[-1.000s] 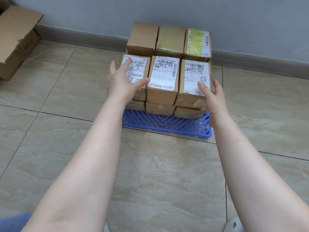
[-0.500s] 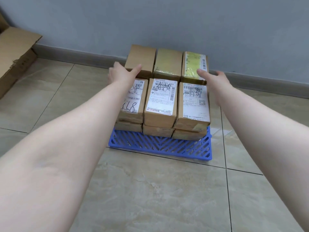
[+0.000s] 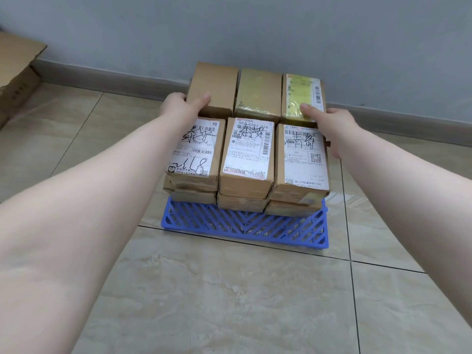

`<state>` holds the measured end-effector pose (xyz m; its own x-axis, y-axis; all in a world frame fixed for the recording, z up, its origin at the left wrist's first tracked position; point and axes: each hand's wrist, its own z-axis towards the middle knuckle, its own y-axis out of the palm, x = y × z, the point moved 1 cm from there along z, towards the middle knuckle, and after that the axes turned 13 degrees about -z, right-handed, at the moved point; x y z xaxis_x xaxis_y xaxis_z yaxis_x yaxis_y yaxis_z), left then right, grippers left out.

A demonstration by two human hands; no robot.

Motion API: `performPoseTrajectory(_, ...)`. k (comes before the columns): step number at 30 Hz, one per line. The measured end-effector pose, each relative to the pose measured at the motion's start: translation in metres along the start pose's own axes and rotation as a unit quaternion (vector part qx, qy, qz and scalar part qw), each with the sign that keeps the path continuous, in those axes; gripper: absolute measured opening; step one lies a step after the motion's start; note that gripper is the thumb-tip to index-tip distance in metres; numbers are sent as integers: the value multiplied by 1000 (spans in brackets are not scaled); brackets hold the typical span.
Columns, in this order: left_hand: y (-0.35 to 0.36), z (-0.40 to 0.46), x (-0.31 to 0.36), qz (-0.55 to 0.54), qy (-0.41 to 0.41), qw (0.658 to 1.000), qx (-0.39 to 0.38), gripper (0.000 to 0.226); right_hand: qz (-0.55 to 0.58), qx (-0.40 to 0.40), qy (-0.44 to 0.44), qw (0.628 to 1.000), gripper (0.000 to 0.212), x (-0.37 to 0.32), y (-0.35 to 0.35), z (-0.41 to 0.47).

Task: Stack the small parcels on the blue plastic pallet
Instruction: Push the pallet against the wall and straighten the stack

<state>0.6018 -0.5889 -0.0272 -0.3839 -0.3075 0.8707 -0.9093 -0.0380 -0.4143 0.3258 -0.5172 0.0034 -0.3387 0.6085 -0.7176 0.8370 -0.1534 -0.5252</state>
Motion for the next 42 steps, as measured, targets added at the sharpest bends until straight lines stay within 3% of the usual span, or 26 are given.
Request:
performPoseTrajectory(4, 0, -5, -4, -6, 16, 1000, 5, 64, -10, -4, -7, 1000, 48, 4, 1, 0)
performPoseTrajectory(13, 0, -15, -1, 30, -24, 999, 0, 92, -13, -3, -13, 1000, 59, 10, 7, 0)
performPoseTrajectory(17, 1, -18, 3, 33, -68, 997, -2, 100, -4, -23, 3, 1000, 56, 12, 8, -6)
performPoseTrajectory(22, 3, -21, 7, 1, -71, 997, -4, 95, 40, -46, 24, 998, 44, 13, 8, -9)
performPoseTrajectory(28, 3, -24, 6, -11, -69, 998, 0, 96, 35, -46, 25, 998, 47, 13, 8, -10)
performPoseTrajectory(30, 3, -25, 8, -7, -67, 998, 2, 95, 31, -41, 22, 998, 55, 13, 8, -13)
performPoseTrajectory(34, -1, -30, 11, 34, -30, 999, 28, 108, -33, 0, 14, 999, 95, 20, 2, -16)
performPoseTrajectory(37, -16, -38, 15, 101, -12, 994, 50, 116, -98, 14, 17, 995, 103, 37, -7, -21)
performPoseTrajectory(40, -29, -57, 17, 125, -66, 990, 27, 118, -142, -16, 31, 989, 112, 54, -13, -31)
performPoseTrajectory(42, -34, -74, 14, 141, -108, 984, -6, 115, -146, -56, 37, 987, 128, 58, -14, -38)
